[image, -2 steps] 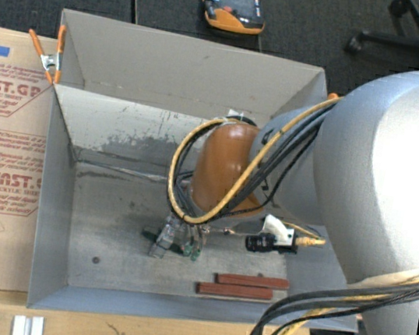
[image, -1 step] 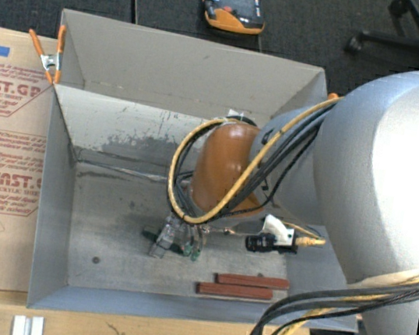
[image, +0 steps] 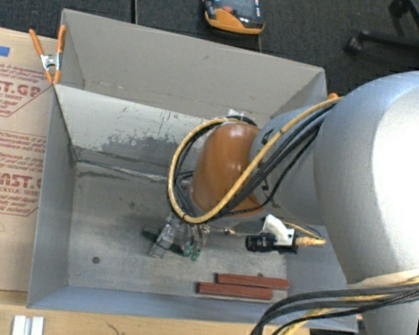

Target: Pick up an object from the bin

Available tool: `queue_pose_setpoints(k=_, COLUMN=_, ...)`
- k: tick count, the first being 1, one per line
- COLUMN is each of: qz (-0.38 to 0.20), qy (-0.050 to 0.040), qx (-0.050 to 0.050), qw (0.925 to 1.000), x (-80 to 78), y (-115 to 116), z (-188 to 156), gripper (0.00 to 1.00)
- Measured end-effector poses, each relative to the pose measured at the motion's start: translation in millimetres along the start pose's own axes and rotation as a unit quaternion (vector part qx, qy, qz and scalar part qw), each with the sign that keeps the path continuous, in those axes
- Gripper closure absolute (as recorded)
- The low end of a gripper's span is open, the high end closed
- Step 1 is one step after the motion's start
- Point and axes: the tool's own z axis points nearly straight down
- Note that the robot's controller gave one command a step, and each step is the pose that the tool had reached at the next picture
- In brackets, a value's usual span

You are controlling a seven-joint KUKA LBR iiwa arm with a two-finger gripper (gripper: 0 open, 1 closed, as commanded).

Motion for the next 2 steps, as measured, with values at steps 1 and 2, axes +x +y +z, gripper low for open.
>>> queue_pose_setpoints(k=1, qz=0.0, qy=0.0036, qx=0.002, qw=1.0, x=1.8, y=-1, z=-5, gripper=1.0)
queue_pose_setpoints(k=2, qz=0.0, qy=0.0065, qx=0.004, qw=1.0, x=3.5, y=-2, z=-26, gripper=1.0)
